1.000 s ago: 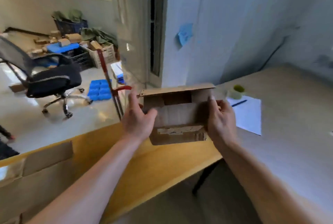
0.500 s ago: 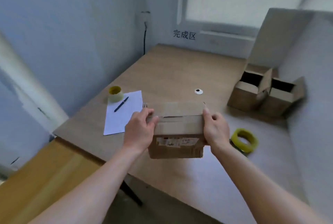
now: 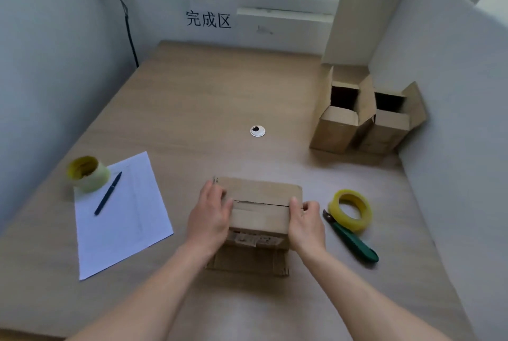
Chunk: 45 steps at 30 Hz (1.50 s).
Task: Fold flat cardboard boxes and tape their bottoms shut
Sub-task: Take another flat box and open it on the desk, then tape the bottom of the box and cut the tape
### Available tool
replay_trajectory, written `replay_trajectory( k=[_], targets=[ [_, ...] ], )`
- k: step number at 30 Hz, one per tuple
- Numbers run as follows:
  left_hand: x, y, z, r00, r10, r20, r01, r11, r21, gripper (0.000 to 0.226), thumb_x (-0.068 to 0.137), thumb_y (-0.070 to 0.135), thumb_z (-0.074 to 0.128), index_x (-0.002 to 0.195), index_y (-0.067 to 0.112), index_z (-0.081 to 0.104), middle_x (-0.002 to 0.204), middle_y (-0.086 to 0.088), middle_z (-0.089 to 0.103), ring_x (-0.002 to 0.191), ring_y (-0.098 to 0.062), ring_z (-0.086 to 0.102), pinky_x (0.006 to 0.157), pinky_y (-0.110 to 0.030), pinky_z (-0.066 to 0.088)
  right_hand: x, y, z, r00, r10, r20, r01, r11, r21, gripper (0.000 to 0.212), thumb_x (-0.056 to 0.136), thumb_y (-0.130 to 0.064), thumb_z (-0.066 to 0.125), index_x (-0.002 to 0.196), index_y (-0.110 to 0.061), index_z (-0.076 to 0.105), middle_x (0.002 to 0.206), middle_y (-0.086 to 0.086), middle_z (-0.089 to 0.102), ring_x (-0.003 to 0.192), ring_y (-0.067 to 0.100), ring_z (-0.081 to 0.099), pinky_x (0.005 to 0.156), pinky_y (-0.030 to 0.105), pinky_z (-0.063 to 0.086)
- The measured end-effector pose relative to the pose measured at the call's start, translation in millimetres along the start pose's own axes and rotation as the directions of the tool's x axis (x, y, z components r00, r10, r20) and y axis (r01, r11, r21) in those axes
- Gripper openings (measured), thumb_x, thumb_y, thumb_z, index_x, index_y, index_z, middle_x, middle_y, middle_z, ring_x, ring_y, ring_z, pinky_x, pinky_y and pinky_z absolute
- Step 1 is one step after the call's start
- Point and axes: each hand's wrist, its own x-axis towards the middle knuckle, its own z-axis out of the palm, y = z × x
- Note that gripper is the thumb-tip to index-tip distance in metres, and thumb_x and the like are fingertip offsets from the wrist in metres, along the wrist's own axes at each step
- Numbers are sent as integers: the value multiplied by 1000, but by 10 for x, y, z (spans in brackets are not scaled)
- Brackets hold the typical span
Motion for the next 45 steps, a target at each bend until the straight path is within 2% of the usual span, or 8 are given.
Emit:
replay_trajectory(
  k=[17,21,25,28,30,35,40,45],
  targets=[
    [560,193,-13,903,382,196,-429,818,383,42,88,51,52,98,14,69,140,-8,55,130,-37,48,103,-54,39,780,105,-617,951,-302,-62,286,940,-187,15,91,-38,60,94,-24,64,95,-5,68,95,22,63,79,36,49],
    [553,200,1,894,411,178,-448,820,356,49,86,52,42,93,13,70,133,-11,60,125,-39,52,98,-55,43,1060,677,-1160,966,-135,218,257,513,-819,48,78,-25,59,125,-34,60,134,-7,55,121,21,45,98,33,44],
    [570,200,23,896,412,167,-444,826,347,49,85,52,43,92,12,69,131,-11,61,124,-40,53,97,-56,44,1226,862,-1242,918,-193,348,395,339,-854,29,89,-36,53,117,-37,63,133,-6,54,126,21,42,98,32,42],
    [577,200,36,898,403,177,-440,826,352,50,85,54,42,92,13,69,132,-10,60,125,-39,52,98,-56,43,1245,677,-1316,915,-283,289,404,623,-670,22,92,-31,58,109,-20,67,119,6,64,116,29,53,91,37,44],
    [573,207,36,906,387,174,-424,834,353,50,84,56,41,93,15,68,133,-9,59,126,-37,51,100,-55,41,1110,348,-1365,919,-320,231,362,916,-170,16,90,-22,57,92,-7,65,90,14,68,90,34,60,77,42,44],
    [557,242,34,919,344,190,-389,866,315,39,85,52,59,97,16,67,139,-5,55,133,-34,45,104,-52,35,564,-538,-1134,806,-556,205,329,708,625,22,76,-12,45,81,8,52,67,28,49,63,24,54,61,28,44],
    [601,206,-64,918,309,249,-353,922,156,34,90,38,64,116,16,63,149,4,42,143,-21,27,117,-43,18,261,-831,-420,761,-588,274,274,674,686,23,80,-19,52,81,4,57,63,18,53,60,25,51,57,30,42],
    [606,313,-331,995,100,22,-86,937,-338,43,83,-1,62,126,8,62,130,-5,60,125,-21,54,107,-23,36,221,-778,-179,766,-592,251,348,710,612,17,85,-25,54,73,-20,65,58,7,54,57,21,49,54,27,40]
  ],
)
